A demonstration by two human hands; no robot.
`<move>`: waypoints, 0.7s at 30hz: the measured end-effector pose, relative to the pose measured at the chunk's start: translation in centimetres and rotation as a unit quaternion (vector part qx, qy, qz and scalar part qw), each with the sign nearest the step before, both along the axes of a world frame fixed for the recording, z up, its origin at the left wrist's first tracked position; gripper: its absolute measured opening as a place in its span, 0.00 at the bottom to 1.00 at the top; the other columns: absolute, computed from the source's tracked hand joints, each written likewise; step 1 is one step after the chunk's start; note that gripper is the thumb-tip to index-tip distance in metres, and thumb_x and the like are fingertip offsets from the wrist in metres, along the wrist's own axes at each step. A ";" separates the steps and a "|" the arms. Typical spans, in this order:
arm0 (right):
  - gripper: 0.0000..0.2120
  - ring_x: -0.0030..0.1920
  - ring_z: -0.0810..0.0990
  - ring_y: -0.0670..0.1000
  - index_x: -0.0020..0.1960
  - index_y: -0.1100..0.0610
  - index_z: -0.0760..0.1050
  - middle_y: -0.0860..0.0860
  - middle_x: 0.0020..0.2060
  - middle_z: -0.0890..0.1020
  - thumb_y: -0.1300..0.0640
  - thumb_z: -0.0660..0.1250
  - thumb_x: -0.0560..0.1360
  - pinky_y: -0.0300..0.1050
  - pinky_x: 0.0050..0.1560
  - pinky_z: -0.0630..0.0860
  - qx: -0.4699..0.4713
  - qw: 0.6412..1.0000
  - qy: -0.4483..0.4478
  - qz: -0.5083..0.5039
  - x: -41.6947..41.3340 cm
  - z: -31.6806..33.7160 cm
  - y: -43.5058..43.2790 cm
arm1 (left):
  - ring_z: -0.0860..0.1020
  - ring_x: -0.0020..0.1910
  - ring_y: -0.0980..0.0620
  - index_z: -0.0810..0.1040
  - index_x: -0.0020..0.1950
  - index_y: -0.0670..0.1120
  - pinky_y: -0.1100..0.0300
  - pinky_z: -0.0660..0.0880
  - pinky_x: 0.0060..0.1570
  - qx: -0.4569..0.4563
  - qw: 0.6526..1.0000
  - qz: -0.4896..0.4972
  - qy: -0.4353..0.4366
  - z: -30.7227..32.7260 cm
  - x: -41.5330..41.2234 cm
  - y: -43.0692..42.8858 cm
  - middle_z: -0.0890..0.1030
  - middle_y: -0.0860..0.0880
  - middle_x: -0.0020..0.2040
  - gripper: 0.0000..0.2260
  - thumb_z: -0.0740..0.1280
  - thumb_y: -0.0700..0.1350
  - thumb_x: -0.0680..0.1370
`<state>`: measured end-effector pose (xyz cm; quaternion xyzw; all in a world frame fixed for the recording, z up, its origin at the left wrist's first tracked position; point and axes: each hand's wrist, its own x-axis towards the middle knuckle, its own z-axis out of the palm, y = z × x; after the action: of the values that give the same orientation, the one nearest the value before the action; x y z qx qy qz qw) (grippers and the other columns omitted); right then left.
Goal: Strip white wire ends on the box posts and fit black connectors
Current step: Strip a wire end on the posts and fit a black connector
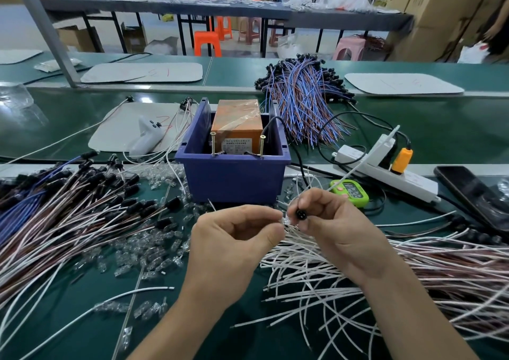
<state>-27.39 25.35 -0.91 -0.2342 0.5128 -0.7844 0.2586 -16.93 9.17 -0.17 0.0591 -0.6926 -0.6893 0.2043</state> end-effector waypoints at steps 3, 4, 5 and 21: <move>0.13 0.44 0.82 0.49 0.41 0.54 0.82 0.54 0.41 0.84 0.71 0.74 0.64 0.40 0.50 0.79 -0.007 1.000 -0.007 0.005 -0.1 0.0 0.0 | 0.87 0.42 0.51 0.89 0.46 0.57 0.64 0.81 0.43 -0.005 1.000 -0.004 0.000 0.0 0.1 0.2 0.88 0.52 0.42 0.11 0.79 0.41 0.70; 0.14 0.44 0.82 0.50 0.41 0.54 0.82 0.54 0.41 0.84 0.72 0.73 0.65 0.39 0.50 0.79 -0.008 1.000 -0.008 0.006 -0.1 -0.1 0.0 | 0.87 0.42 0.51 0.89 0.46 0.57 0.64 0.82 0.44 -0.001 1.000 -0.005 -0.001 0.0 0.1 0.3 0.88 0.52 0.42 0.10 0.78 0.43 0.69; 0.14 0.45 0.82 0.50 0.41 0.54 0.82 0.54 0.41 0.84 0.72 0.73 0.65 0.40 0.51 0.79 -0.007 1.000 -0.010 0.006 -0.1 -0.1 0.1 | 0.87 0.42 0.51 0.89 0.46 0.58 0.64 0.82 0.44 0.001 1.000 -0.007 -0.001 0.0 0.1 0.3 0.88 0.52 0.42 0.09 0.78 0.45 0.69; 0.15 0.42 0.84 0.51 0.38 0.53 0.85 0.56 0.39 0.86 0.73 0.73 0.63 0.42 0.44 0.81 0.074 0.989 0.091 -0.092 0.9 0.1 -0.7 | 0.86 0.36 0.51 0.88 0.44 0.59 0.66 0.80 0.37 -0.040 0.999 0.012 -0.024 -0.4 -0.3 0.0 0.87 0.51 0.35 0.10 0.79 0.42 0.74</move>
<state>-26.47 24.68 -0.79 -0.2366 0.6101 -0.7402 0.1548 -17.18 9.20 -0.57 0.0754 -0.7237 -0.6568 0.1978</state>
